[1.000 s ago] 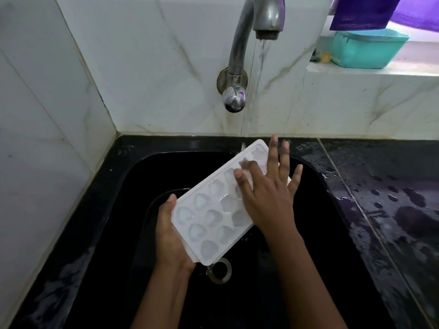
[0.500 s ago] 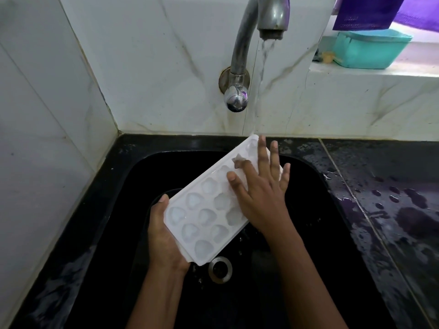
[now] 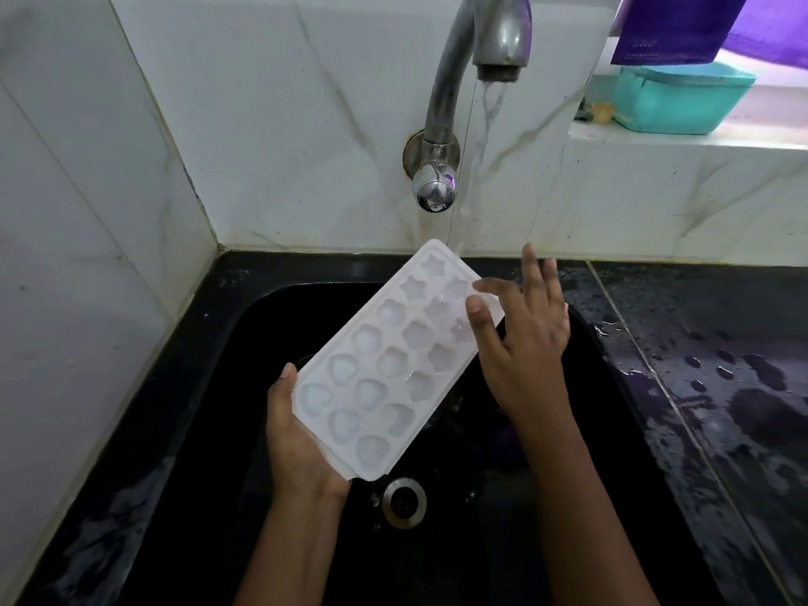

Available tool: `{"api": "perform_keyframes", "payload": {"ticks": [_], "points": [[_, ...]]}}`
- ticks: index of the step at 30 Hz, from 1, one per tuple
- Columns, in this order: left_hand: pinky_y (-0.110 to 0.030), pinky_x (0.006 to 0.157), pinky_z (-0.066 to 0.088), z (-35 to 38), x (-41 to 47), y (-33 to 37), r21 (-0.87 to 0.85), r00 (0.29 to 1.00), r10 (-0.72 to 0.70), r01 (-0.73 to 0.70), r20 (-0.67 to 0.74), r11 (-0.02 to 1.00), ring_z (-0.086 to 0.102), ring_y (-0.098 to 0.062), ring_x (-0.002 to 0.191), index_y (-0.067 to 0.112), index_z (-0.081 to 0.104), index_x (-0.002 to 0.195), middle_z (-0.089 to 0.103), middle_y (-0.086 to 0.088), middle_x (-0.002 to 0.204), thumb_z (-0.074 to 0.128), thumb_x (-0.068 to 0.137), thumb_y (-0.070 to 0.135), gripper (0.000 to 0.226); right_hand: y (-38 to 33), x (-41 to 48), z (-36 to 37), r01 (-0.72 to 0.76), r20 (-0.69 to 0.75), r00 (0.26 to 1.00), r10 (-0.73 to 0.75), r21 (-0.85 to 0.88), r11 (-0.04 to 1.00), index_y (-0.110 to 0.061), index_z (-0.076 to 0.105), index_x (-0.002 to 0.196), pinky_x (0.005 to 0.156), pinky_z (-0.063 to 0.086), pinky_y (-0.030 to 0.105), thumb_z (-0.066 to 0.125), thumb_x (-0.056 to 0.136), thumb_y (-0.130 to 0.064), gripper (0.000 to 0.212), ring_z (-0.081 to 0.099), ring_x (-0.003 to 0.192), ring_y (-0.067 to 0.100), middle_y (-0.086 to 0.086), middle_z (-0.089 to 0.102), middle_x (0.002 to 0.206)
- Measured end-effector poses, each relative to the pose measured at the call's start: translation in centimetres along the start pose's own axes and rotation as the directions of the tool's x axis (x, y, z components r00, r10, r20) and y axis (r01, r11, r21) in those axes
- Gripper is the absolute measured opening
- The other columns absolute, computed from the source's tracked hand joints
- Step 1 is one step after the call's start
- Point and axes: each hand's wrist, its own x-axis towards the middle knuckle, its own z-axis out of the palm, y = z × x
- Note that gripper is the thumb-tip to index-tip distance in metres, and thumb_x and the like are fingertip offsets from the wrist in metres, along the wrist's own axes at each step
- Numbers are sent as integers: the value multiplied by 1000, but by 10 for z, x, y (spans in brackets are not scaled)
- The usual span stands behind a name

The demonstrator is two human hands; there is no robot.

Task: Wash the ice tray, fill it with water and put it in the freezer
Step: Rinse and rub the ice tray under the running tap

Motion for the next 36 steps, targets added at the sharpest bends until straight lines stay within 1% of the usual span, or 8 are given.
{"api": "perform_keyframes", "payload": {"ticks": [6,11,15,19,22,26,31,36], "points": [[-54,94,49,0,-3,0,-35,991,-86,89,98,995,66,-38,108,10,69,120,66,-20,121,35,90,61,68,1,-7,11,83,162,985,-63,-117,990,-28,63,109,113,-2,45,43,84,-50,38,-8,145,12,-4,5,159],[-51,86,55,0,-5,-3,-111,979,-92,114,179,987,62,-39,114,7,67,119,62,-24,126,29,94,64,73,-8,-17,25,82,249,968,-33,-192,978,-35,39,138,112,-12,47,19,82,-69,68,-31,138,7,-4,-19,157],[-54,93,51,-4,-4,-1,-105,979,-107,126,174,986,60,-41,116,5,61,130,61,-24,129,32,93,63,74,-8,-15,23,36,224,974,15,-219,975,-36,49,126,111,-17,45,13,82,-68,65,-30,139,8,-5,-17,158],[-51,91,51,1,-6,-3,-85,992,-96,103,87,991,64,-41,109,4,65,123,65,-25,121,34,92,54,66,-12,-20,24,42,205,979,12,-259,965,-37,49,128,109,-21,44,13,83,-69,66,-31,139,11,-5,-22,156],[-43,73,58,-1,-4,0,-101,1000,-26,27,14,995,70,-37,92,7,75,104,72,-20,104,36,91,47,57,-15,-20,25,77,277,961,-19,-198,977,-39,46,130,109,-21,43,14,82,-71,66,-33,137,7,-6,-20,157],[-37,58,59,4,-5,-4,-90,999,-32,33,18,995,73,-31,76,11,81,79,74,-18,92,30,95,45,63,-16,-21,24,58,141,990,-12,-323,944,-36,51,128,110,-19,46,15,88,-65,61,-25,141,12,-3,-15,158],[-38,68,57,0,-2,-3,-82,1000,2,0,23,997,72,-32,81,12,81,81,74,-17,94,31,94,44,60,-17,-19,25,49,246,969,-1,-186,981,-38,47,130,110,-19,45,13,83,-69,66,-33,137,6,-8,-20,157],[-47,88,52,6,-2,-7,-57,998,-66,67,17,996,68,-40,96,6,77,103,69,-24,111,38,84,46,59,-14,-21,24,36,166,986,11,-279,960,-38,48,131,109,-19,46,12,85,-67,65,-30,139,11,-7,-25,155]]}}
